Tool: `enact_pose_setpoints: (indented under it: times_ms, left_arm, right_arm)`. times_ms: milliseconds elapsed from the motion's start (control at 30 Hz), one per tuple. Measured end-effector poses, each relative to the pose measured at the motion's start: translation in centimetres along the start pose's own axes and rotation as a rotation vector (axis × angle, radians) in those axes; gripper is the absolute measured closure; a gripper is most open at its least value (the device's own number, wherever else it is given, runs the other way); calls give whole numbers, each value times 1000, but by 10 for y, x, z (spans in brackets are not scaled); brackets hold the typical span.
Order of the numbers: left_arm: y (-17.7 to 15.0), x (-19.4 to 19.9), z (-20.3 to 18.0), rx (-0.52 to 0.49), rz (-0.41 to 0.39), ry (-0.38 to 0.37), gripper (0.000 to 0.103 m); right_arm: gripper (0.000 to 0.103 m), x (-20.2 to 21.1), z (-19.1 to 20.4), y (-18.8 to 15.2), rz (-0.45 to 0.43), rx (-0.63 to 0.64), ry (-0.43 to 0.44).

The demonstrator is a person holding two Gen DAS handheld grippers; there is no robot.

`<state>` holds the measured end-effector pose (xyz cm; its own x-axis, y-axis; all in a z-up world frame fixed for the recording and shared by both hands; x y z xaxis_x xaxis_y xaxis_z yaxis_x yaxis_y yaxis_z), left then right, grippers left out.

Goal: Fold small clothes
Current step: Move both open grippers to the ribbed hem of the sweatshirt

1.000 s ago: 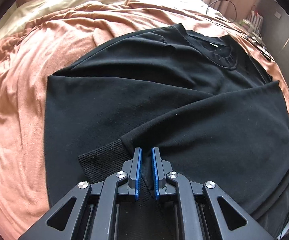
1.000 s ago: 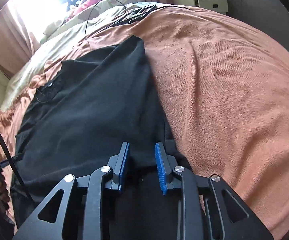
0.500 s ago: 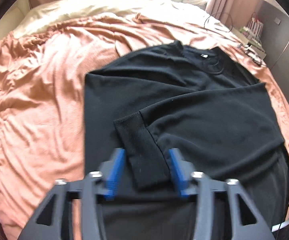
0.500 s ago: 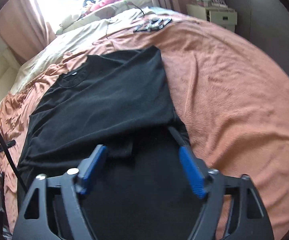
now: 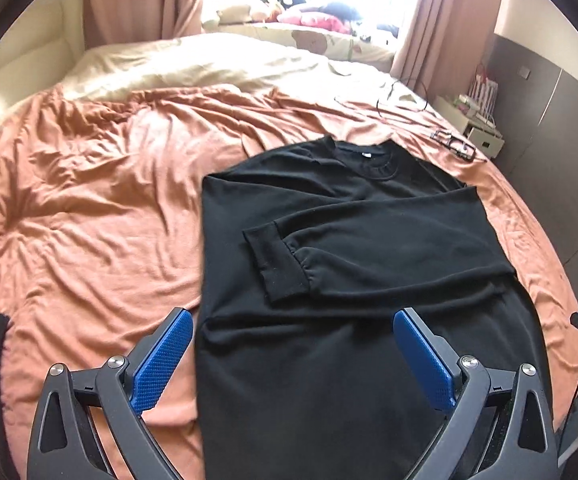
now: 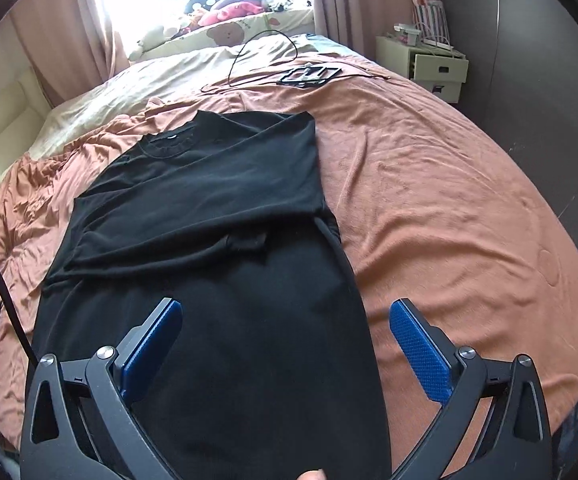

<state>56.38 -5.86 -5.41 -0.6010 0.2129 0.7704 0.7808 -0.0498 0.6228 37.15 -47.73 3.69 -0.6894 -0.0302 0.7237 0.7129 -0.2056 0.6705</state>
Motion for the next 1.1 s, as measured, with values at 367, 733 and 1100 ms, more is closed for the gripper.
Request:
enact_pose_setpoints:
  times_ms: [367, 733, 1100]
  left_arm:
    - [-50, 63, 14, -27, -66, 16, 2]
    - [-111, 94, 37, 33, 18, -57, 2]
    - [-188, 96, 59, 45, 82, -39, 18]
  right_arm:
    - [0, 49, -9, -34, -47, 79, 55]
    - [0, 68, -36, -73, 20, 60, 70]
    - [8, 74, -64, -126, 77, 48, 111]
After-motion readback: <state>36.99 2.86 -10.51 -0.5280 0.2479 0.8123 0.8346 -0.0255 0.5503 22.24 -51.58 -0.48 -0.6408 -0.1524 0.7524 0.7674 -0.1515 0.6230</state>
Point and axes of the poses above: each gripper's, at about its wrist camera, not at the fingertips, and x roughly against the way its jaws point, z to its left, y to its top, the point moved 2 cm from there along -x, roughly the way its jaws point, and after that the axes turned 1 degree about z, right-handed, at the moved point
